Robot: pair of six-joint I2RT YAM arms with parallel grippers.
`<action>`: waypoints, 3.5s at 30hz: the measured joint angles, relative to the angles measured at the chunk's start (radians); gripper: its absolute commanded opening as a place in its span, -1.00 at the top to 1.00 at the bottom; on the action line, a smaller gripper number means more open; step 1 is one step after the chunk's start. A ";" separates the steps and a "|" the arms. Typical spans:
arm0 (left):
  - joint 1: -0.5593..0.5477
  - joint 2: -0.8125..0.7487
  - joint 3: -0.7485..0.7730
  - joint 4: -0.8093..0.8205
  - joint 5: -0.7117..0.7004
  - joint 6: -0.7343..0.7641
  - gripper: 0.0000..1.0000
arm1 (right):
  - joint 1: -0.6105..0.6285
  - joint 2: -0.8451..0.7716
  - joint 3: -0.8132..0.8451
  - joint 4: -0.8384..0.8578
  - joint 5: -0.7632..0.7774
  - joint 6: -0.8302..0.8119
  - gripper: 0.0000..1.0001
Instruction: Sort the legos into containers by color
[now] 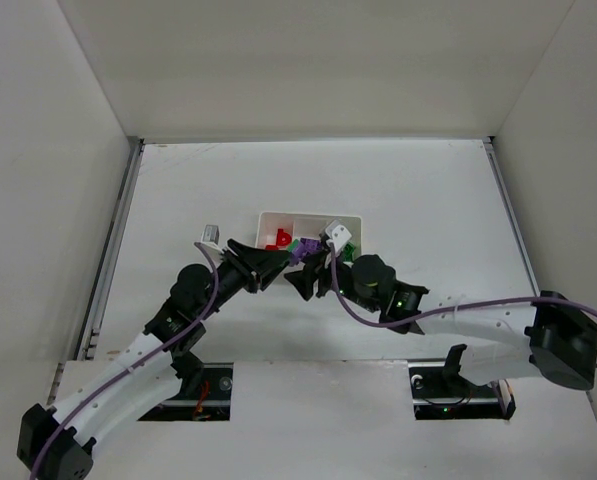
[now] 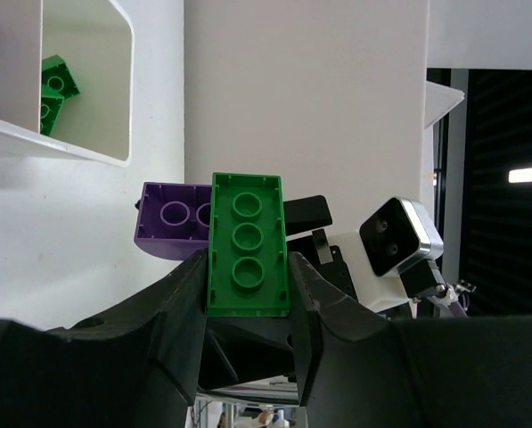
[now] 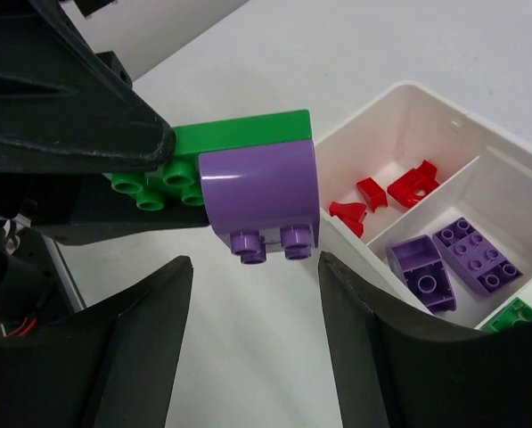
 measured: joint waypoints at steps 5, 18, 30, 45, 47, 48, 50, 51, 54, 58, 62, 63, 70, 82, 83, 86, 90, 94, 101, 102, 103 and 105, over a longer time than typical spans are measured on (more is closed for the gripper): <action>0.000 0.003 -0.016 0.016 0.005 -0.042 0.57 | 0.000 0.035 -0.007 0.074 0.039 -0.008 -0.27; -0.013 -0.010 -0.033 0.051 0.009 -0.114 0.57 | 0.019 0.079 -0.034 0.205 0.108 -0.040 0.13; 0.009 -0.028 -0.062 0.069 0.053 -0.138 0.59 | 0.033 0.002 -0.078 0.171 0.103 -0.067 0.37; 0.145 0.027 -0.047 0.011 0.060 0.017 0.59 | -0.082 -0.045 -0.036 -0.013 0.116 0.018 0.35; 0.135 0.039 -0.021 0.010 0.044 0.059 0.59 | -0.114 0.018 -0.004 -0.036 0.116 0.036 0.35; 0.127 0.043 -0.009 0.011 0.036 0.079 0.58 | -0.124 0.045 0.008 -0.045 0.116 0.044 0.35; 0.106 0.047 0.013 0.013 0.014 0.122 0.58 | -0.135 0.088 0.029 -0.058 0.114 0.055 0.35; 0.098 0.047 0.019 0.015 0.003 0.140 0.58 | -0.141 0.108 0.040 -0.068 0.113 0.060 0.34; 0.077 0.049 0.024 0.019 -0.031 0.192 0.58 | -0.158 0.165 0.081 -0.084 0.106 0.070 0.28; 0.067 0.064 0.024 0.014 -0.063 0.239 0.58 | -0.185 0.225 0.127 -0.087 0.104 0.085 0.20; 0.067 0.067 0.024 0.004 -0.079 0.266 0.58 | -0.218 0.257 0.147 -0.097 0.103 0.110 -0.02; 0.068 0.068 0.024 0.004 -0.082 0.269 0.58 | -0.224 0.263 0.151 -0.098 0.103 0.115 -0.07; 0.067 0.091 0.024 0.004 -0.094 0.286 0.58 | -0.237 0.278 0.159 -0.098 0.103 0.129 -0.27; -0.053 0.288 0.142 0.003 -0.176 0.381 0.58 | -0.275 -0.078 -0.059 -0.042 0.303 0.209 0.59; -0.075 0.326 0.167 0.003 -0.189 0.397 0.58 | -0.297 -0.114 -0.085 -0.037 0.333 0.223 0.64; -0.149 0.456 0.261 0.003 -0.234 0.460 0.58 | -0.381 -0.179 -0.148 -0.037 0.401 0.278 0.65; -0.228 0.632 0.400 0.002 -0.291 0.553 0.58 | -0.463 -0.192 -0.200 -0.046 0.437 0.360 0.38; -0.255 0.772 0.507 0.002 -0.332 0.629 0.58 | -0.469 -0.192 -0.222 -0.048 0.442 0.406 0.07; -0.253 0.959 0.632 -0.021 -0.368 0.687 0.40 | -0.480 -0.229 -0.238 -0.041 0.444 0.437 0.00; -0.253 0.979 0.645 -0.028 -0.370 0.691 0.33 | -0.481 -0.235 -0.241 -0.037 0.444 0.439 -0.01; -0.254 1.000 0.661 -0.038 -0.370 0.696 0.19 | -0.484 -0.241 -0.245 -0.037 0.444 0.441 -0.01; -0.254 1.029 0.684 -0.053 -0.372 0.705 -0.03 | -0.486 -0.245 -0.248 -0.037 0.445 0.445 -0.02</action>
